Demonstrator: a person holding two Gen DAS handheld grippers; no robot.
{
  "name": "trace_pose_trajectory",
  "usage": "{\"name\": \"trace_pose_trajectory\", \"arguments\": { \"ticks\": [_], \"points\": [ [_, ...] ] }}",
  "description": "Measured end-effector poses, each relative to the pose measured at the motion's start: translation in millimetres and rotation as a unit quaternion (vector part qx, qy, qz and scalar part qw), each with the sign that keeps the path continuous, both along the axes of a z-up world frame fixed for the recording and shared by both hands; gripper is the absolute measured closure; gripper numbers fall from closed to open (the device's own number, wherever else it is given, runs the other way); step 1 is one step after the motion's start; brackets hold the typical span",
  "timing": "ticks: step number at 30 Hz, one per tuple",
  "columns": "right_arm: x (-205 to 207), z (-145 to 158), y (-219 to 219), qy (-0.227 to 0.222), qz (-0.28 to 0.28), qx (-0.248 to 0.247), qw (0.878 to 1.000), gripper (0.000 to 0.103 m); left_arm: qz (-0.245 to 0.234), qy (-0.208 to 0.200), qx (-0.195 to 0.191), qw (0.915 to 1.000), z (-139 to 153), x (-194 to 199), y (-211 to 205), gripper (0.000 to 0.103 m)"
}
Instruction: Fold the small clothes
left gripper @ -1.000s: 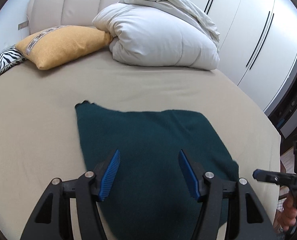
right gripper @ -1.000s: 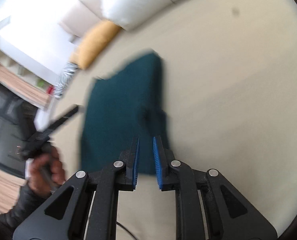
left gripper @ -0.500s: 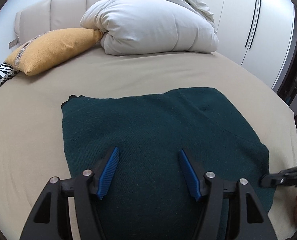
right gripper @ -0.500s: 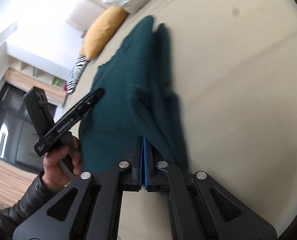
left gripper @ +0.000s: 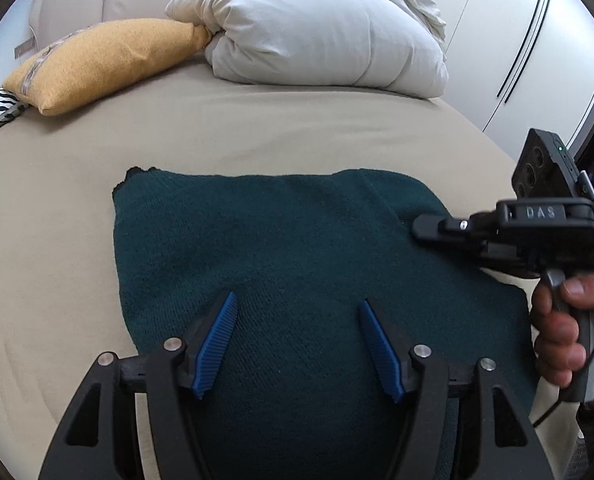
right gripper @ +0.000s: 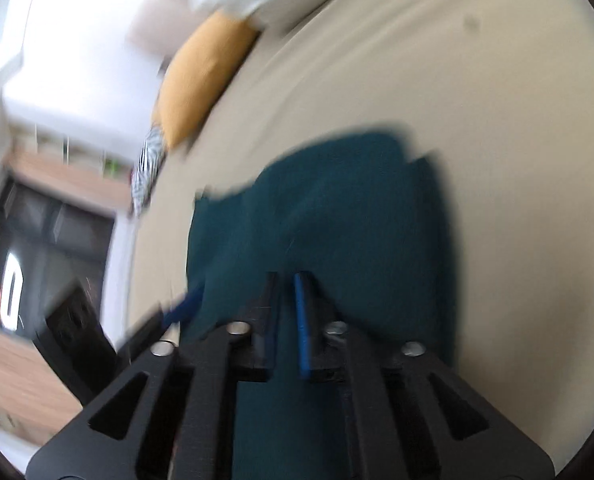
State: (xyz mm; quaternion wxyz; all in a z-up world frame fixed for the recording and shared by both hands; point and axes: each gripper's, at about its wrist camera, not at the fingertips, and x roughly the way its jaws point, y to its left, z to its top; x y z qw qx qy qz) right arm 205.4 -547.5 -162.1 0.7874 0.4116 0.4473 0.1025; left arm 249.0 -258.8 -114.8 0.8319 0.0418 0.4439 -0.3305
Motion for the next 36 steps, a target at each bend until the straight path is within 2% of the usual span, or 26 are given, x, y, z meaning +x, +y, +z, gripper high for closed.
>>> {"name": "trace_pose_trajectory", "arguments": {
  "ticks": [1, 3, 5, 9, 11, 13, 15, 18, 20, 22, 26, 27, 29, 31, 34, 36],
  "points": [
    [-3, 1, -13, 0.001, -0.028, 0.006, 1.0, 0.101, 0.0, 0.0, 0.002, 1.0, 0, 0, -1, 0.037],
    [-7, 8, -20, 0.001, -0.045, -0.015, 0.999, 0.1, 0.004, -0.003, 0.005, 1.0, -1, -2, -2, 0.037],
    [-6, 25, -12, -0.002, -0.039, -0.051, 0.998, 0.091, 0.006, -0.004, 0.007, 0.9999, -1, -4, -3, 0.037],
    [17, 46, -4, -0.026, 0.003, -0.053, 0.998, 0.09, 0.004, -0.001, 0.006, 1.0, 0, -3, -2, 0.037],
    [34, 39, 8, -0.005, 0.022, -0.066, 0.998, 0.089, 0.005, 0.0, 0.009, 1.0, 0, -3, -2, 0.037],
    [49, 20, 11, 0.026, 0.02, -0.067, 0.997, 0.096, 0.005, 0.001, 0.011, 0.9999, 0, -1, -3, 0.037],
    [50, 15, -3, 0.013, -0.013, -0.039, 0.999, 0.099, 0.004, 0.0, 0.014, 0.9999, 0, -1, -4, 0.037],
    [34, 17, -30, 0.013, -0.081, -0.063, 0.995, 0.094, 0.003, -0.002, 0.012, 0.9999, 0, 0, -3, 0.037],
    [15, 26, -40, 0.004, -0.099, -0.081, 0.992, 0.09, 0.004, -0.004, 0.012, 0.9999, -1, 0, -3, 0.037],
    [-1, 39, -35, -0.022, -0.091, -0.085, 0.992, 0.089, 0.005, -0.006, 0.014, 0.9999, -1, -1, -4, 0.037],
    [-38, 59, -6, -0.073, -0.031, -0.059, 0.995, 0.089, 0.005, -0.007, 0.017, 0.9998, -2, -3, -5, 0.037],
    [-44, 55, 6, -0.072, -0.014, -0.058, 0.996, 0.086, 0.005, -0.008, 0.016, 0.9998, -2, -2, -4, 0.037],
    [-54, 33, 16, -0.032, 0.006, -0.085, 0.996, 0.086, 0.003, -0.012, 0.02, 0.9997, -2, -4, -5, 0.037],
    [-66, 19, 12, -0.057, 0.003, -0.069, 0.996, 0.086, 0.002, -0.014, 0.02, 0.9997, -2, -4, -4, 0.037],
    [-81, 26, 0, -0.052, -0.022, -0.062, 0.996, 0.086, 0.007, 0.005, -0.009, 0.9999, 4, -1, 6, 0.038],
    [-91, 39, 1, -0.047, -0.038, -0.105, 0.993, 0.079, 0.024, 0.025, -0.045, 0.9984, 13, -1, 23, 0.038]
  ]
}}
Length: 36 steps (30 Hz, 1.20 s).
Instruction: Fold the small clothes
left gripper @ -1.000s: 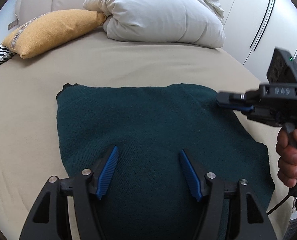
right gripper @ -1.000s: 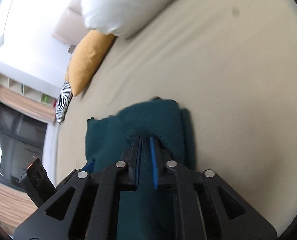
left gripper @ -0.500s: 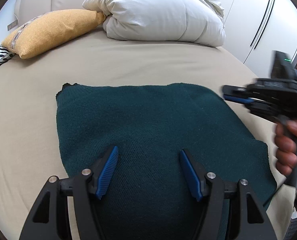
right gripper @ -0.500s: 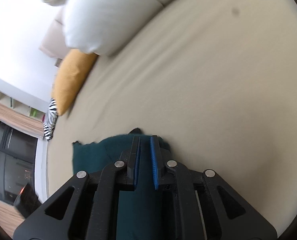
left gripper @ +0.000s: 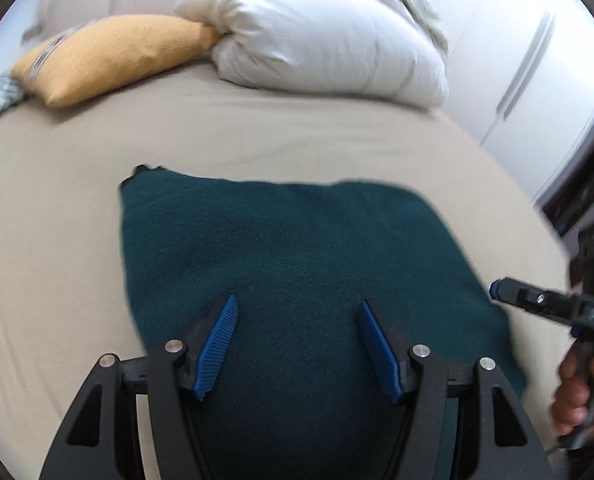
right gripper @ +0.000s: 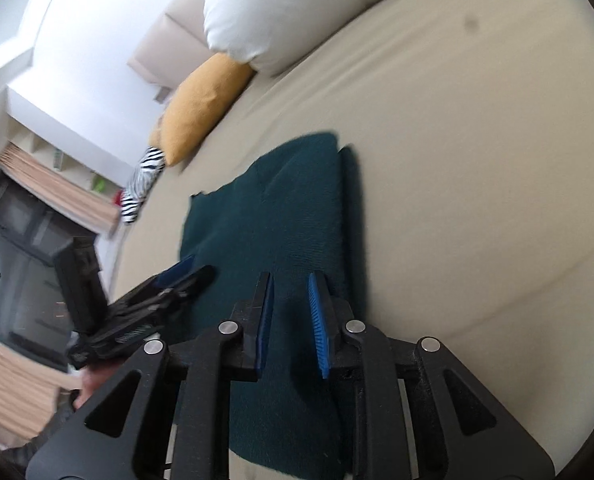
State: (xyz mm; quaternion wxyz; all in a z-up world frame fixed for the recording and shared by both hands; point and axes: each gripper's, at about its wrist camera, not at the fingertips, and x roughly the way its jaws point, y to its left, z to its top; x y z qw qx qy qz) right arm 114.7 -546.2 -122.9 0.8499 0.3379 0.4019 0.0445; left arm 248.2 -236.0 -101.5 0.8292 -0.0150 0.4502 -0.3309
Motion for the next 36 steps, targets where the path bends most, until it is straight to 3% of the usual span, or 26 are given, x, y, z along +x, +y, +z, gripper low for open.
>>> {"name": "trace_pose_trajectory", "arguments": {
  "ticks": [1, 3, 4, 6, 10, 13, 15, 16, 19, 21, 23, 24, 26, 28, 31, 36],
  "points": [
    [-5, 12, 1, -0.003, -0.008, -0.03, 1.0, 0.073, 0.015, 0.008, -0.015, 0.9998, 6, -1, 11, 0.038],
    [-12, 24, 0, -0.009, -0.02, -0.056, 0.998, 0.033, 0.054, 0.002, -0.027, 0.9982, 18, -8, 34, 0.036],
    [-17, 31, -1, -0.017, -0.032, -0.064, 0.997, 0.028, 0.07, -0.001, -0.03, 0.9971, 21, -11, 43, 0.033],
    [-24, 39, -10, -0.024, -0.03, -0.067, 0.997, 0.027, 0.089, 0.007, -0.039, 0.9953, 20, -13, 58, 0.031],
    [-6, 31, 0, 0.013, 0.007, -0.058, 0.998, 0.027, 0.101, 0.072, -0.036, 0.9916, -3, -5, 67, 0.03],
    [17, 7, 9, 0.044, 0.026, -0.042, 0.998, 0.031, 0.094, 0.114, -0.04, 0.9882, -20, -6, 61, 0.021],
    [28, -10, 7, 0.067, 0.03, -0.01, 0.997, 0.048, 0.08, 0.128, -0.046, 0.9874, -29, -7, 53, 0.019],
    [34, -18, 8, 0.081, 0.037, -0.008, 0.996, 0.049, 0.083, 0.125, -0.048, 0.9876, -31, -7, 51, 0.018],
    [46, -30, 12, 0.095, 0.049, -0.024, 0.994, 0.061, 0.081, 0.136, -0.054, 0.9859, -33, -3, 47, 0.034],
    [52, -35, 12, 0.099, 0.049, -0.021, 0.994, 0.07, 0.079, 0.13, -0.032, 0.9878, -29, -6, 40, 0.041],
    [58, -35, 25, 0.108, 0.055, -0.066, 0.99, 0.073, 0.075, 0.116, -0.008, 0.9903, -23, -10, 33, 0.046],
    [57, -29, 36, 0.111, 0.063, -0.115, 0.985, 0.074, 0.073, 0.109, 0.005, 0.9913, -20, -12, 31, 0.048],
    [57, -17, 67, 0.116, 0.076, -0.222, 0.965, 0.077, 0.072, 0.103, 0.017, 0.992, -16, -15, 30, 0.056],
    [56, -9, 100, 0.117, 0.083, -0.324, 0.935, 0.079, 0.071, 0.102, 0.02, 0.992, -8, -19, 35, 0.063],
    [48, 5, 138, 0.101, 0.087, -0.409, 0.903, 0.082, 0.066, 0.085, 0.025, 0.9938, 13, -35, 51, 0.068],
    [6, 54, 195, 0.03, 0.095, -0.402, 0.91, 0.083, 0.062, 0.024, 0.046, 0.9967, 54, -79, 106, 0.068]
  ]
}}
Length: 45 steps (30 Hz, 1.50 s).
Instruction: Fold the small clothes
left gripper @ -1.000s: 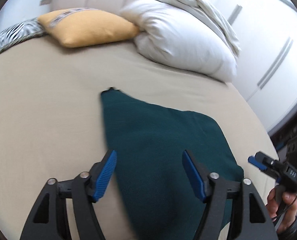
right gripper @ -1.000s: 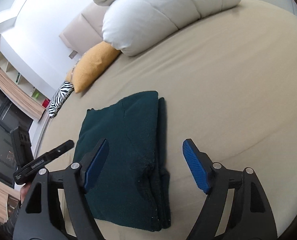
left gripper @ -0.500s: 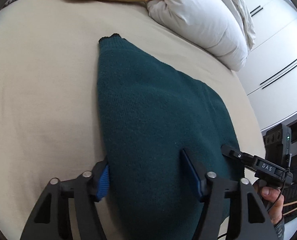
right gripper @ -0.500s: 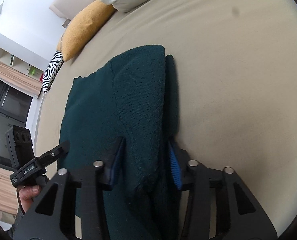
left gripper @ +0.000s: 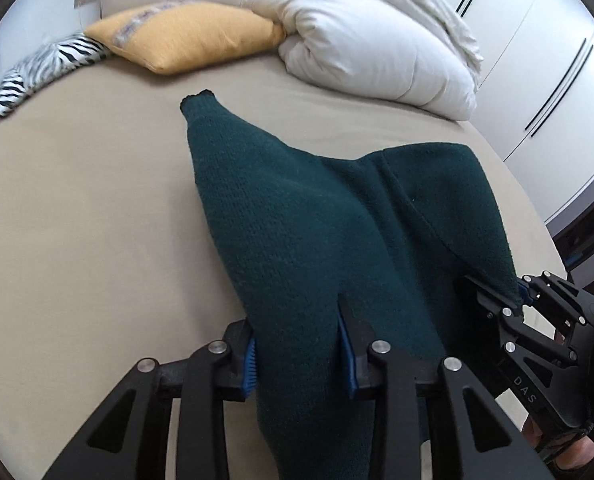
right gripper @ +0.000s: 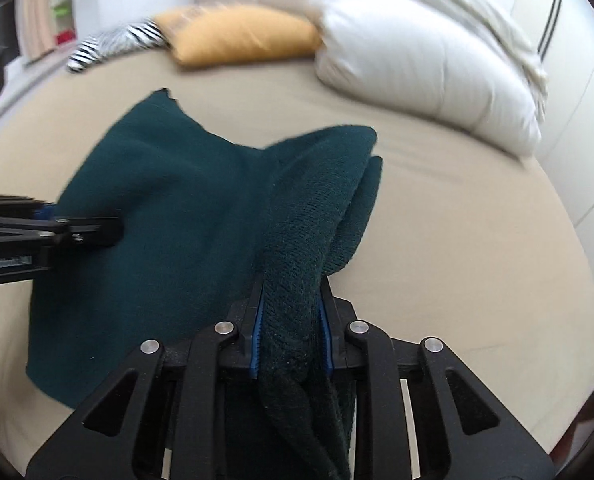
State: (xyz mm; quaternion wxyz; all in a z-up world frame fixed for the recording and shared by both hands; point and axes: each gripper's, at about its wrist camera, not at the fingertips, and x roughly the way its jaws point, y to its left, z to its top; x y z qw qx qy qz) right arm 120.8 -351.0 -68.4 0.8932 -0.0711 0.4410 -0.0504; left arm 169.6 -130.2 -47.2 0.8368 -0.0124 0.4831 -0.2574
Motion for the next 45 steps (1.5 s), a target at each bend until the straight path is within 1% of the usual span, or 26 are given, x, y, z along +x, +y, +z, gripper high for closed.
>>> {"name": "trace_pose_trajectory", "arguments": {
  "ticks": [2, 6, 11, 14, 16, 18, 20, 21, 22, 25, 26, 27, 29, 30, 31, 32, 33, 34, 36, 37, 38, 40, 42, 43, 44, 45],
  "points": [
    [-19, 10, 29, -0.016, 0.015, 0.01, 1.0, 0.083, -0.002, -0.019, 0.021, 0.9996, 10, -21, 30, 0.068],
    [-43, 12, 85, -0.016, 0.049, 0.036, 0.998, 0.084, 0.006, -0.033, 0.05, 0.9982, 19, -53, 85, 0.068],
    [-66, 12, 159, -0.018, 0.095, 0.063, 0.993, 0.084, 0.035, -0.035, 0.059, 0.997, 18, -83, 145, 0.068],
    [-65, 2, 188, -0.008, 0.099, 0.091, 0.991, 0.084, 0.053, -0.017, 0.058, 0.9968, 3, -85, 162, 0.067],
    [-61, -10, 198, 0.003, 0.099, 0.1, 0.99, 0.084, 0.058, 0.006, 0.062, 0.9964, -20, -80, 171, 0.066],
    [-53, -30, 204, 0.026, 0.092, 0.105, 0.99, 0.083, 0.068, 0.026, 0.068, 0.9951, -46, -72, 175, 0.059],
    [-39, -61, 204, 0.056, 0.062, 0.109, 0.99, 0.083, 0.071, 0.022, 0.041, 0.9964, -60, -70, 186, 0.05],
    [-36, -75, 198, 0.064, 0.055, 0.125, 0.989, 0.082, 0.074, 0.024, 0.026, 0.9966, -63, -70, 190, 0.049],
    [-34, -85, 189, 0.063, 0.049, 0.157, 0.984, 0.082, 0.077, 0.027, 0.017, 0.9966, -64, -70, 193, 0.047],
    [-31, -91, 175, 0.06, 0.042, 0.218, 0.973, 0.08, 0.077, 0.026, 0.012, 0.9966, -68, -66, 199, 0.038],
    [-31, -92, 175, 0.062, 0.043, 0.222, 0.972, 0.076, 0.081, 0.032, 0.005, 0.9962, -68, -65, 203, 0.037],
    [-33, -92, 174, 0.067, 0.043, 0.23, 0.97, 0.068, 0.083, 0.036, 0.001, 0.9959, -67, -67, 205, 0.037],
    [-32, -88, 164, 0.074, 0.027, 0.259, 0.963, 0.063, 0.088, 0.033, 0.014, 0.9955, -56, -71, 208, 0.037],
    [-35, -80, 158, 0.074, 0.012, 0.274, 0.959, 0.062, 0.092, 0.024, 0.031, 0.995, -48, -76, 207, 0.038],
    [-38, -73, 154, 0.068, 0.002, 0.277, 0.958, 0.062, 0.101, 0.009, 0.055, 0.9933, -38, -81, 207, 0.038],
    [-32, -68, 142, 0.054, -0.009, 0.271, 0.961, 0.062, 0.113, -0.011, 0.076, 0.9906, -26, -86, 206, 0.039],
    [-36, -55, 140, 0.036, -0.018, 0.254, 0.966, 0.06, 0.12, -0.031, 0.085, 0.9886, -15, -89, 205, 0.039],
    [-38, -41, 140, 0.014, -0.023, 0.239, 0.971, 0.059, 0.121, -0.047, 0.087, 0.9877, -6, -91, 203, 0.039],
    [-29, -20, 143, -0.015, -0.008, 0.257, 0.966, 0.059, 0.115, -0.077, 0.086, 0.9867, 12, -92, 191, 0.039],
    [-24, -15, 144, -0.019, 0.002, 0.262, 0.965, 0.059, 0.108, -0.083, 0.077, 0.9877, 16, -90, 186, 0.039],
    [-17, -12, 151, -0.018, 0.014, 0.266, 0.964, 0.059, 0.099, -0.08, 0.065, 0.9897, 14, -86, 182, 0.039],
    [5, -18, 172, -0.003, 0.056, 0.281, 0.958, 0.059, 0.088, -0.055, 0.054, 0.9932, -3, -70, 173, 0.039],
    [26, -35, 178, 0.019, 0.063, 0.294, 0.954, 0.059, 0.093, -0.014, 0.061, 0.9938, -35, -51, 170, 0.04],
    [41, -55, 180, 0.047, 0.046, 0.298, 0.952, 0.06, 0.097, -0.009, 0.061, 0.9933, -45, -44, 170, 0.04],
    [53, -74, 180, 0.075, 0.024, 0.296, 0.952, 0.074, 0.099, -0.017, 0.06, 0.9931, -51, -40, 169, 0.039],
    [62, -93, 176, 0.091, 0.01, 0.298, 0.95, 0.087, 0.097, -0.027, 0.064, 0.9929, -54, -39, 170, 0.039]
  ]
}}
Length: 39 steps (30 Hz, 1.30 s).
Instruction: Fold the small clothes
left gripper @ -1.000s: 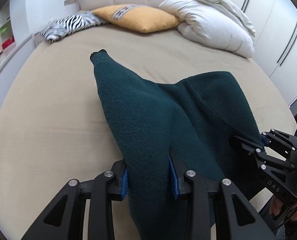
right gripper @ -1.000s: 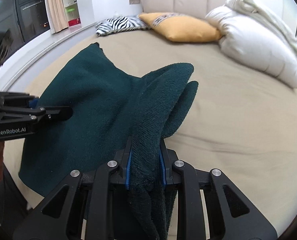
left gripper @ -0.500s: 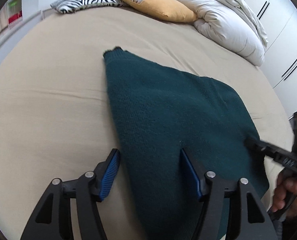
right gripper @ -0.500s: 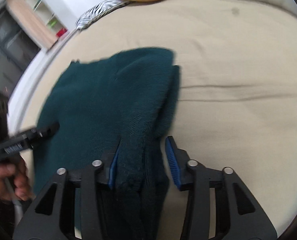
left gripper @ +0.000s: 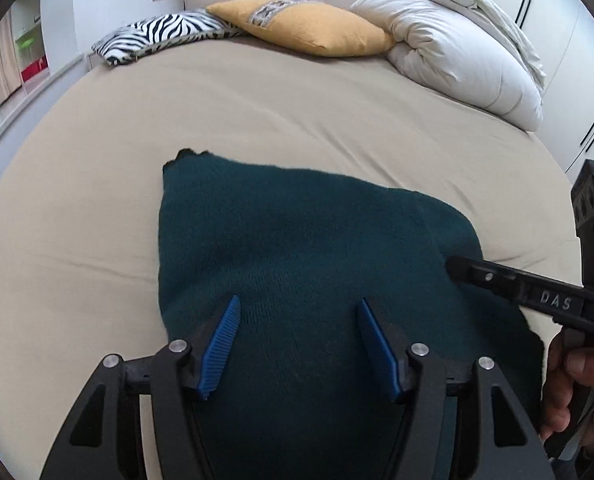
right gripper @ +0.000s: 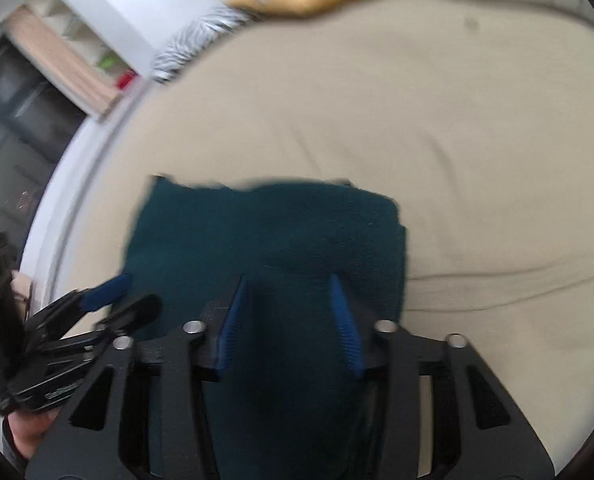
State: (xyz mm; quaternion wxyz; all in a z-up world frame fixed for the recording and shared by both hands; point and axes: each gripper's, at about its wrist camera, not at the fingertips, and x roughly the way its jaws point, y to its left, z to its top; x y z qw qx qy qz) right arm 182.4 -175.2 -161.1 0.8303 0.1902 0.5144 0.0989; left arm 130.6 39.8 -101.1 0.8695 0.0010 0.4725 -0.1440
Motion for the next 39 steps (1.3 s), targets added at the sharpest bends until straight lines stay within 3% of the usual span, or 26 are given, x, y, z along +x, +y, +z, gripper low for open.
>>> {"name": "trace_pose_trajectory", "arguments": {
  "ticks": [4, 6, 10, 12, 15, 17, 18, 20, 25, 27, 31, 32, 34, 35, 36, 38, 39],
  "points": [
    [-1, -3, -10, -0.024, -0.012, 0.023, 0.999, 0.093, -0.008, -0.004, 0.006, 0.9999, 0, 0, 1, 0.038],
    [-12, 9, -7, -0.03, -0.016, -0.004, 0.999, 0.086, -0.005, -0.005, -0.002, 1.0, 9, -6, 5, 0.039],
    [-67, 44, -3, -0.073, 0.001, 0.022, 0.997, 0.085, -0.017, -0.022, -0.007, 0.9996, 36, -41, 11, 0.04],
    [-96, 54, -1, -0.087, 0.014, 0.035, 0.995, 0.085, -0.028, -0.027, -0.004, 0.9992, 35, -69, 9, 0.039],
    [-128, 37, 12, -0.075, 0.043, 0.034, 0.996, 0.085, -0.037, -0.023, 0.025, 0.9987, 7, -84, 4, 0.039],
    [-128, -4, 21, -0.026, 0.049, -0.008, 0.998, 0.085, -0.041, -0.044, 0.032, 0.9977, 0, -89, 2, 0.037],
    [-132, -14, 16, -0.037, 0.042, 0.016, 0.998, 0.086, -0.044, -0.053, 0.04, 0.9969, -1, -91, 0, 0.037],
    [-137, -14, 10, -0.053, 0.032, 0.03, 0.998, 0.086, -0.039, -0.054, 0.038, 0.9971, 1, -93, 0, 0.037],
    [-153, 15, 12, -0.071, 0.02, -0.038, 0.997, 0.085, -0.01, -0.07, 0.003, 0.9975, 17, -115, 14, 0.037],
    [-163, 34, 1, -0.094, -0.003, -0.076, 0.993, 0.085, 0.008, -0.094, 0.002, 0.9956, 30, -129, 21, 0.034],
    [-182, 88, -2, -0.162, -0.048, -0.136, 0.976, 0.084, 0.046, -0.207, 0.027, 0.9769, 80, -168, 32, 0.0],
    [-186, 101, -1, -0.182, -0.058, -0.147, 0.971, 0.08, 0.056, -0.247, 0.031, 0.9668, 96, -181, 34, 0.0],
    [-200, 132, -2, -0.233, -0.079, -0.16, 0.956, 0.053, 0.073, -0.296, 0.043, 0.9514, 122, -195, 36, 0.0],
    [-203, 145, -1, -0.254, -0.086, -0.159, 0.95, 0.024, 0.083, -0.313, 0.05, 0.9448, 134, -200, 37, 0.0],
    [-211, 159, 0, -0.287, -0.095, -0.154, 0.941, 0.007, 0.097, -0.33, 0.061, 0.937, 146, -206, 38, 0.0],
    [-235, 193, 5, -0.378, -0.133, -0.152, 0.903, 0.0, 0.114, -0.363, 0.068, 0.9222, 169, -219, 39, 0.0],
    [-248, 205, 5, -0.402, -0.147, -0.161, 0.89, 0.0, 0.127, -0.375, 0.059, 0.9164, 181, -225, 43, 0.0]
  ]
}}
